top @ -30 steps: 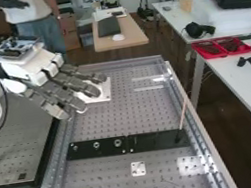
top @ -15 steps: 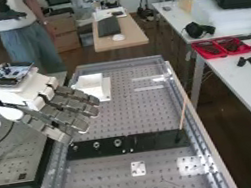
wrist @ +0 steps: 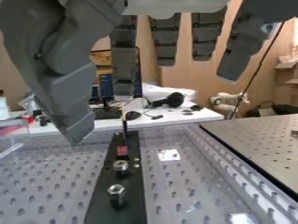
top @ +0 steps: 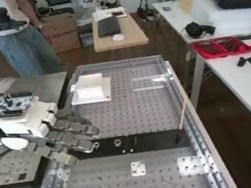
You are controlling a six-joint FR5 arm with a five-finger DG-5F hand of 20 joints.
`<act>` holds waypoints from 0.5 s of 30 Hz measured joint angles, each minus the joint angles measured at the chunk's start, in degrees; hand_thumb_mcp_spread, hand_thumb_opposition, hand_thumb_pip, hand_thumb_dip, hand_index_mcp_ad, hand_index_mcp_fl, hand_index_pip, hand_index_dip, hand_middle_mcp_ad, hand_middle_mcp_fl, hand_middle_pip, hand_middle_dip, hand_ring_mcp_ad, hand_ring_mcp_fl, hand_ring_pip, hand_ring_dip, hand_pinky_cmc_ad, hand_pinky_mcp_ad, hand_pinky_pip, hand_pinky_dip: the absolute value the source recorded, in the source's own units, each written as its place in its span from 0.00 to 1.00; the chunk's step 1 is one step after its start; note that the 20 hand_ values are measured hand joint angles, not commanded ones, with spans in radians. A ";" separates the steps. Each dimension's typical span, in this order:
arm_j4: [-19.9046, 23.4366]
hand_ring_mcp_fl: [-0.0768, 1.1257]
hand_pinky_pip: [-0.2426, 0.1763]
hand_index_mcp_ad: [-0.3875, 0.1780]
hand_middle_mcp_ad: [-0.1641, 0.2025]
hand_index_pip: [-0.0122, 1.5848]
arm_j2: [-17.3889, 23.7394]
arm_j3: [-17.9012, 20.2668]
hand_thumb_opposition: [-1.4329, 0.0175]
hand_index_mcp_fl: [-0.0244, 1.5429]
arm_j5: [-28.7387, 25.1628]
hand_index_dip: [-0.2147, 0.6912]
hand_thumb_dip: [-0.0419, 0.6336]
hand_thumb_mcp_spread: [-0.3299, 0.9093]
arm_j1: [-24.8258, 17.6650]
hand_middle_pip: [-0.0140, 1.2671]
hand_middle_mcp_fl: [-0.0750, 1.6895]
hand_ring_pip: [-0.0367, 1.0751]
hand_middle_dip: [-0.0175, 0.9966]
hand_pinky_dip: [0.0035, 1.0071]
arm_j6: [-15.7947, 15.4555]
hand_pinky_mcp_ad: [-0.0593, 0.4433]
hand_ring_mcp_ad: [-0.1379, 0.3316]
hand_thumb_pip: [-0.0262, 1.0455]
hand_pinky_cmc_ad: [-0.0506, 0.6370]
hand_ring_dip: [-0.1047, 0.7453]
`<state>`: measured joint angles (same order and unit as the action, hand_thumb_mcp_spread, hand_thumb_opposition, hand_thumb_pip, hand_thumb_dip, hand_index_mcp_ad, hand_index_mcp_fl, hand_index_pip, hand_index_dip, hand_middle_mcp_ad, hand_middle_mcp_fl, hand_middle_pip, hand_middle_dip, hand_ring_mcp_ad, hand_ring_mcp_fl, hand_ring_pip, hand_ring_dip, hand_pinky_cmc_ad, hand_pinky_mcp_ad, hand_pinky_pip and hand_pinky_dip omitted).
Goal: Grab the smaller nut and place it in the white container
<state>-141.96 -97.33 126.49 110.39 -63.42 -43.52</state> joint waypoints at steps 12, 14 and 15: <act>4.12 0.06 0.25 0.44 0.76 0.93 -4.26 -0.96 0.41 0.02 6.05 0.23 0.27 0.47 3.21 0.10 0.04 0.08 0.17 0.53 0.36 0.70 0.74 0.76 0.62 0.15; 4.35 0.06 0.25 0.44 0.76 0.96 -4.72 -1.10 0.41 0.02 6.81 0.23 0.28 0.48 3.56 0.10 0.04 0.09 0.17 0.53 0.40 0.70 0.74 0.77 0.62 0.15; 4.48 0.06 0.25 0.44 0.76 0.97 -5.01 -1.19 0.41 0.02 7.25 0.24 0.30 0.49 3.73 0.10 0.04 0.09 0.17 0.53 0.39 0.70 0.74 0.77 0.62 0.15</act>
<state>-137.48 -102.34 125.30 117.63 -59.69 -43.13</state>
